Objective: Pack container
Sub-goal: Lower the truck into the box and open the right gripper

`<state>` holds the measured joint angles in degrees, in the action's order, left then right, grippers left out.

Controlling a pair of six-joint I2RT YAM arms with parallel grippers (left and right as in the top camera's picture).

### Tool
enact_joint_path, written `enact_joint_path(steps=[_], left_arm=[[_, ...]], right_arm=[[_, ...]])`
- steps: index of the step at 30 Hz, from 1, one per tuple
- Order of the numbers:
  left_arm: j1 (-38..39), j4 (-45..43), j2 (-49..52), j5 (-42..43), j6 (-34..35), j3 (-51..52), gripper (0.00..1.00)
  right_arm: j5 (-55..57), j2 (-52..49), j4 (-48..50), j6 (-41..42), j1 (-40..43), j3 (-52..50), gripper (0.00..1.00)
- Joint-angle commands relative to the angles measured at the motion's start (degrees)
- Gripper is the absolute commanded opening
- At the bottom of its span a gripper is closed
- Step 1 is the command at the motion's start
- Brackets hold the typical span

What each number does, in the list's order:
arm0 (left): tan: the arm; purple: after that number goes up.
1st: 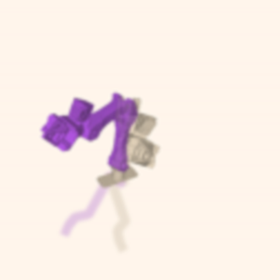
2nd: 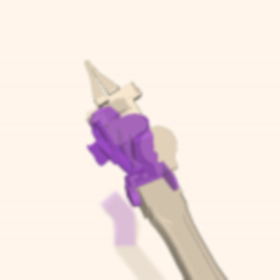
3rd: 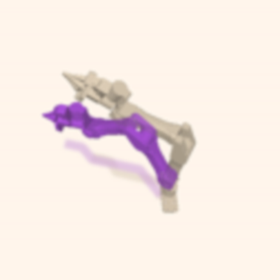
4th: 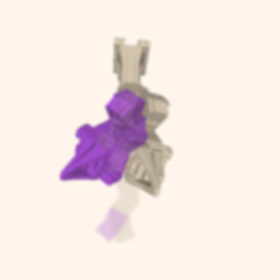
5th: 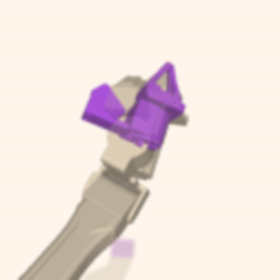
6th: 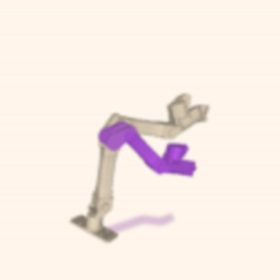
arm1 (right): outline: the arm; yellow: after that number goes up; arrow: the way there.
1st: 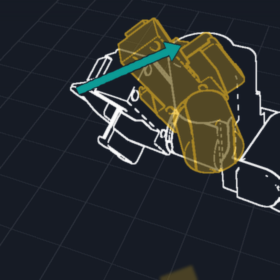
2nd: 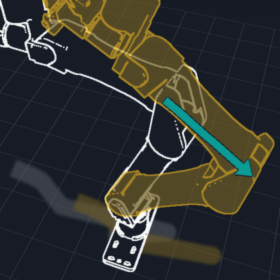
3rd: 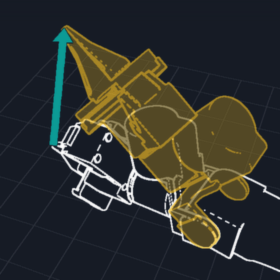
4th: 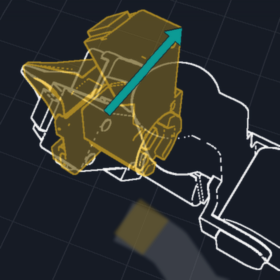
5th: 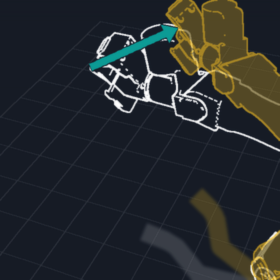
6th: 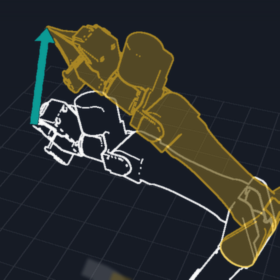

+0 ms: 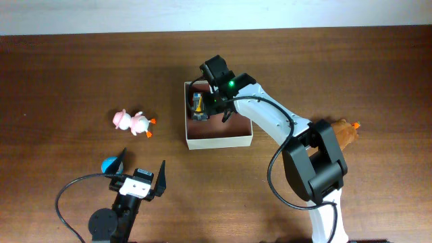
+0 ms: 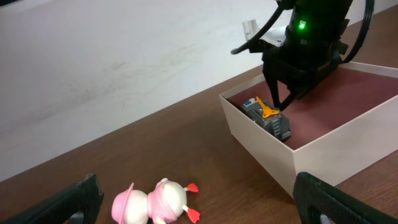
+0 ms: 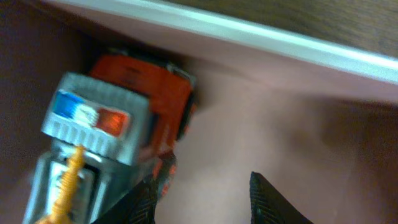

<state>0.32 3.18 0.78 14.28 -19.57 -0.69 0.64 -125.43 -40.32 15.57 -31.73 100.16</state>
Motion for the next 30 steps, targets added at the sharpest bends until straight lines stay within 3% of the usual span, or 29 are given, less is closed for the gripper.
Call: enact_joint_path(steps=[1, 30], left_arm=[[0.0, 0.3, -0.5, -0.4, -0.2, 0.2, 1.00], [0.0, 0.3, -0.5, -0.4, -0.3, 0.2, 1.00]], right_arm=[[-3.4, -0.7, 1.4, -1.8, -0.5, -0.3, 0.43], [-4.6, -0.7, 6.1, -8.1, 0.2, -0.3, 0.48]])
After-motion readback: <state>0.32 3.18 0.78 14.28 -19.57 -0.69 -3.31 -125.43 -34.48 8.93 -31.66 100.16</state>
